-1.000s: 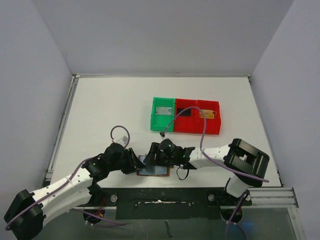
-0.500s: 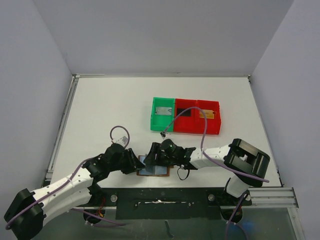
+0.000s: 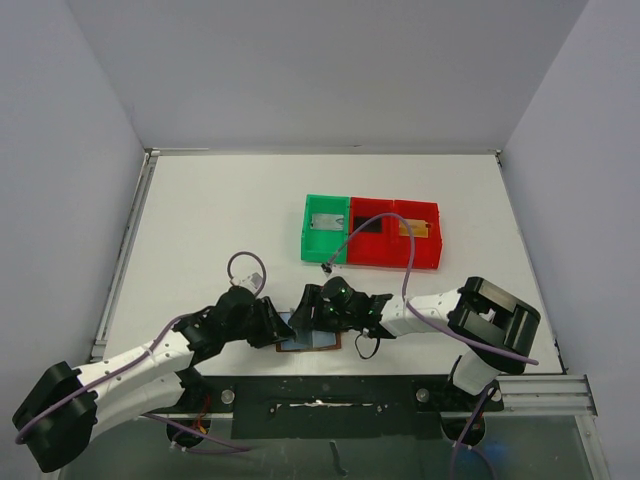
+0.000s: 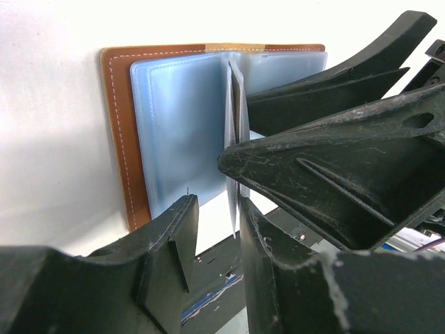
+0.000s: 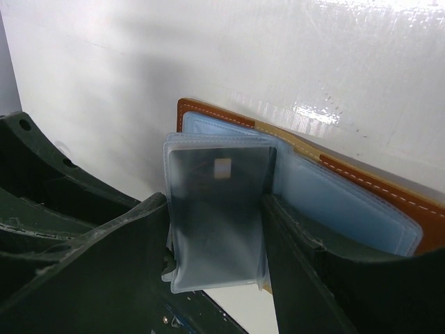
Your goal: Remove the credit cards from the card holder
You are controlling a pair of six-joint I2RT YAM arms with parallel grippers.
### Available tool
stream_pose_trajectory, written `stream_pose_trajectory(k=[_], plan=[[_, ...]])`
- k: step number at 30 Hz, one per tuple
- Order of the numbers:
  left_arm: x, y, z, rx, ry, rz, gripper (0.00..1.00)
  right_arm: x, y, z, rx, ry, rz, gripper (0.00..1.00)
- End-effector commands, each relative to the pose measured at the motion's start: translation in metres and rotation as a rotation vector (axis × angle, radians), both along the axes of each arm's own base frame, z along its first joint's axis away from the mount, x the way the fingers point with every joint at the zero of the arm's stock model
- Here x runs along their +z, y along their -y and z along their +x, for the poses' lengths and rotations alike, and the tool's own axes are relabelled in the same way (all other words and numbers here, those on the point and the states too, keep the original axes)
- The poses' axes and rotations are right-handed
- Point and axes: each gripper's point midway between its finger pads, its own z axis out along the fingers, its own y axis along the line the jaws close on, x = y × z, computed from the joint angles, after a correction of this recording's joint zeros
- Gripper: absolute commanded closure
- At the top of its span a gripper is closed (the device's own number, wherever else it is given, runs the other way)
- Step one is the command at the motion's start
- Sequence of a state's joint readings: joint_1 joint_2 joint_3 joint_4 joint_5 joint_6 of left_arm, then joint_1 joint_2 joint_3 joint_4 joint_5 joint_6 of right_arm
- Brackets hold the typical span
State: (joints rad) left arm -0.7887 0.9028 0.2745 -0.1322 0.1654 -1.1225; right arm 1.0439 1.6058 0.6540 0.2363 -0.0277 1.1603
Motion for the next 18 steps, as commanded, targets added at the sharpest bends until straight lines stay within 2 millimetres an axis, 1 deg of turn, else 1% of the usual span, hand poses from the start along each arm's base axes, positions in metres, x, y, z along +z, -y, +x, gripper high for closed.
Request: stream_pose_trajectory(k=[1,6,9,11,13,15,17,18], plan=[[0.007,0.003,0.011,0.023,0.063,-0.011,0.71,-0.015,0.013,-0.011,0.015,-0.039,-0.052,0.47],[0.0,0.0,0.009,0.028,0.051,0.005,0.71,-0.007,0.012,-0.012,0.023,-0.025,-0.022,0.44],[-0.005,0.0,0.007,0.033,0.045,-0.014,0.71,-0.007,0.014,-0.013,0.023,-0.028,-0.032,0.43],[-0.002,0.004,0.007,0.037,0.049,-0.054,0.71,-0.003,0.009,-0.014,0.043,-0.021,-0.003,0.4],[0.006,0.01,0.009,0.038,0.064,-0.099,0.71,0.0,0.002,-0.016,0.081,-0.011,0.025,0.39],[0.007,0.01,0.011,0.048,0.075,-0.115,0.71,-0.004,0.002,-0.016,0.081,-0.021,0.01,0.4],[0.005,0.01,0.011,0.054,0.072,-0.119,0.71,-0.01,0.003,-0.017,0.071,-0.043,-0.006,0.45],[0.007,0.011,0.012,0.052,0.075,-0.125,0.71,-0.012,0.004,-0.017,0.068,-0.048,-0.014,0.45]])
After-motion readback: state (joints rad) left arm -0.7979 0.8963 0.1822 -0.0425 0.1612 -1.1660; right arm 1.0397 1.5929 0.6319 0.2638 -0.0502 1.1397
